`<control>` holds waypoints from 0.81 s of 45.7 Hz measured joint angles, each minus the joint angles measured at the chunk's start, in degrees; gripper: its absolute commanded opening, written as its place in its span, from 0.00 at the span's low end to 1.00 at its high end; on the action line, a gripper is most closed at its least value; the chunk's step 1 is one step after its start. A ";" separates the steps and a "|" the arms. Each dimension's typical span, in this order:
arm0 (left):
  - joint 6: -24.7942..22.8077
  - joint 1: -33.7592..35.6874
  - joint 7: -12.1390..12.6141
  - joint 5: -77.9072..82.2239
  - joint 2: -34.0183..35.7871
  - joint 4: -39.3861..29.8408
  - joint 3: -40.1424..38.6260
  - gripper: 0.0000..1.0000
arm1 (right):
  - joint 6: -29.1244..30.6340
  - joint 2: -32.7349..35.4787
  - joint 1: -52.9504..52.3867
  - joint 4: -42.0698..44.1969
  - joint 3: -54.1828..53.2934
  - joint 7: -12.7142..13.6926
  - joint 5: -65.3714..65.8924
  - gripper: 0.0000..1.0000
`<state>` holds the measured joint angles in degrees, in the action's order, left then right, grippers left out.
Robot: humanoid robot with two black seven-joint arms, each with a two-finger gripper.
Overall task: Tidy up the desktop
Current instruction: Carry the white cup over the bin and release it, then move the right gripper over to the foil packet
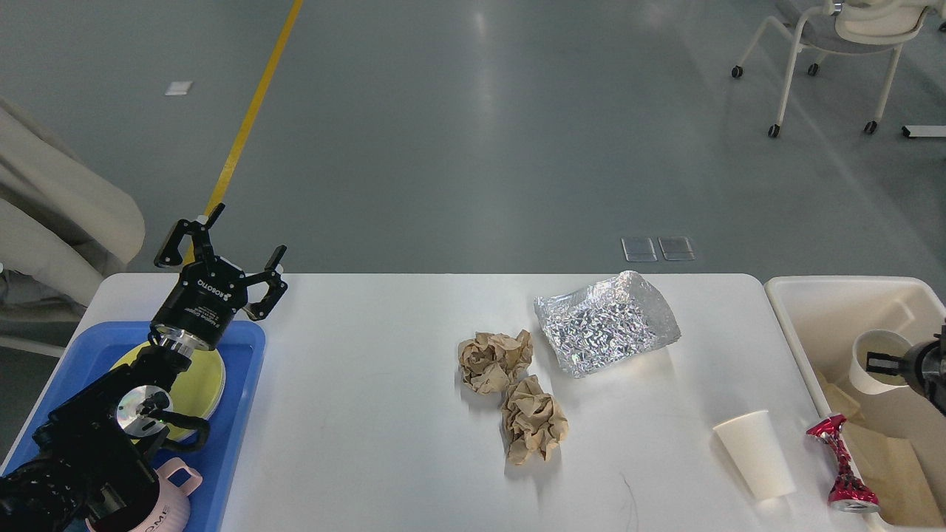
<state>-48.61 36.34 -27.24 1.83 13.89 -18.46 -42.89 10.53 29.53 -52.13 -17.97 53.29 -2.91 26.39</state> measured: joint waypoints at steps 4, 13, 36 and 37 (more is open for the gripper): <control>0.00 0.00 0.00 -0.03 0.00 0.00 0.00 1.00 | -0.11 -0.26 0.48 0.14 -0.31 0.00 -0.50 1.00; 0.00 0.00 0.01 -0.04 0.00 0.00 0.00 1.00 | -0.04 -0.05 -0.44 -0.56 -1.77 0.04 -1.05 1.00; -0.03 0.00 0.01 0.00 0.00 0.00 0.00 1.00 | 23.09 1.73 -54.68 -34.90 5.24 0.28 2.89 1.00; -0.03 0.00 0.01 0.00 0.00 0.00 0.00 1.00 | 23.57 1.45 -58.03 -37.71 6.00 0.29 3.61 1.00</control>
<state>-48.64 36.34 -27.23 1.83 13.89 -18.46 -42.89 34.10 30.98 -110.16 -55.69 59.29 -2.61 30.00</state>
